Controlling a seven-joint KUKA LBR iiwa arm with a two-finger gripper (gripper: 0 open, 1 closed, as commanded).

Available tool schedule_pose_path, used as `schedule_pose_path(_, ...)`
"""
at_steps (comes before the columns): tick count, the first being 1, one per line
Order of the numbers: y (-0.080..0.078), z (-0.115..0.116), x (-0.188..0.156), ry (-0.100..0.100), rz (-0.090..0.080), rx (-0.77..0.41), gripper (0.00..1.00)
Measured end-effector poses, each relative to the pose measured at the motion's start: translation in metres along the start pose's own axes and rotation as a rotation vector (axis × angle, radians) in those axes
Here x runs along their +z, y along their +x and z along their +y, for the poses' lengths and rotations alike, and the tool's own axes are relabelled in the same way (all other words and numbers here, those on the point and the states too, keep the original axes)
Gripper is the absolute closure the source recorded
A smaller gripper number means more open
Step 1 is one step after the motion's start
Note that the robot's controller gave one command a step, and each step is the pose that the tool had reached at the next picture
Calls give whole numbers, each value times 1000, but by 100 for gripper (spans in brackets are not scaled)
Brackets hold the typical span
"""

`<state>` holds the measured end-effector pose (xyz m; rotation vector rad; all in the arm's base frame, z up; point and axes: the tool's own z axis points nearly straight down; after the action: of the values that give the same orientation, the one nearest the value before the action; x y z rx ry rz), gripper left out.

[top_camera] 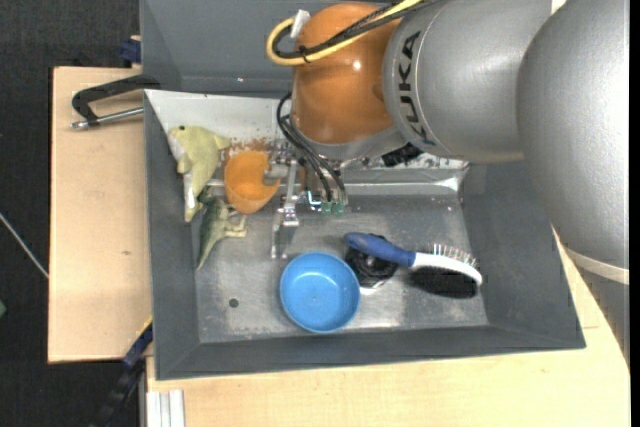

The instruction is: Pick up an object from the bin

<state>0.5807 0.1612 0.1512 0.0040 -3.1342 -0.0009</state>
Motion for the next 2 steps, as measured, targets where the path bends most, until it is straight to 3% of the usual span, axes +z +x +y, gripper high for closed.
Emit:
schedule_pose_path(1, 12, 33, -84, -3, -20, -212, 0)
schedule_pose_path(2, -19, 52, 63, 2, -4, -204, 0)
